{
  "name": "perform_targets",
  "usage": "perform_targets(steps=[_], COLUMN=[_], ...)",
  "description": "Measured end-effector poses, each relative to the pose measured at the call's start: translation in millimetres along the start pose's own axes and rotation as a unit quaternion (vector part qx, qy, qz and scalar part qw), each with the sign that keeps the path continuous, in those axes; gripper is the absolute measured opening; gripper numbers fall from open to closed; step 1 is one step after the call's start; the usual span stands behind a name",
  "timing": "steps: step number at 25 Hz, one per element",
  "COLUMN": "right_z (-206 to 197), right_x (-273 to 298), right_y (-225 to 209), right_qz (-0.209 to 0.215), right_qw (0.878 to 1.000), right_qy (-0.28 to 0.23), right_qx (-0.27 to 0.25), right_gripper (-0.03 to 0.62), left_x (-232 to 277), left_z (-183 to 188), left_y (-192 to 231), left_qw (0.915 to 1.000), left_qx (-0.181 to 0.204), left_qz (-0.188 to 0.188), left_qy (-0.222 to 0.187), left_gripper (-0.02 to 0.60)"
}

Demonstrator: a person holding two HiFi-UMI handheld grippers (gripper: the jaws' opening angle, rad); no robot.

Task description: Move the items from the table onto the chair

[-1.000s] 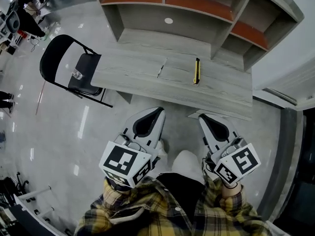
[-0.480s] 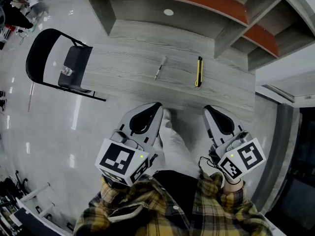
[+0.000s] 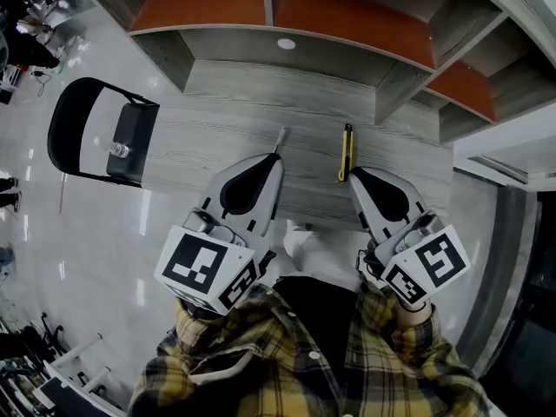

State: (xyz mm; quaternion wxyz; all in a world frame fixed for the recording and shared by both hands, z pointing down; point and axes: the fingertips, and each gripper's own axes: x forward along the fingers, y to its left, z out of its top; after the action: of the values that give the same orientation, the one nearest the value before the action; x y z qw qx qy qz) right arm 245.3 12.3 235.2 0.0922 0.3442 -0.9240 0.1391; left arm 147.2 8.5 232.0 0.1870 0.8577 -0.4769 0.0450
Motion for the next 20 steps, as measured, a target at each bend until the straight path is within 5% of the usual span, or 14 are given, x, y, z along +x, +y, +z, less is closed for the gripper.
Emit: perform_targets(steps=[13,20], right_z=[8.8,2.6], right_x=[12.9,22.8], right_y=[-37.5,-30.3], right_qz=[-0.05,-0.073], right_qw=[0.998,0.997], right_qy=[-0.002,0.003], right_qx=[0.024,0.037], right_gripper=[0.018,0.018], left_x=[34.9,41.4], left_z=[18.2,-3.0], left_y=[24.0,46.6], left_qw=[0.9992,0.9976], left_qx=[0.016,0.009], left_qz=[-0.027,-0.031], left_qy=[0.023,0.061], left_gripper=[0.005,0.005])
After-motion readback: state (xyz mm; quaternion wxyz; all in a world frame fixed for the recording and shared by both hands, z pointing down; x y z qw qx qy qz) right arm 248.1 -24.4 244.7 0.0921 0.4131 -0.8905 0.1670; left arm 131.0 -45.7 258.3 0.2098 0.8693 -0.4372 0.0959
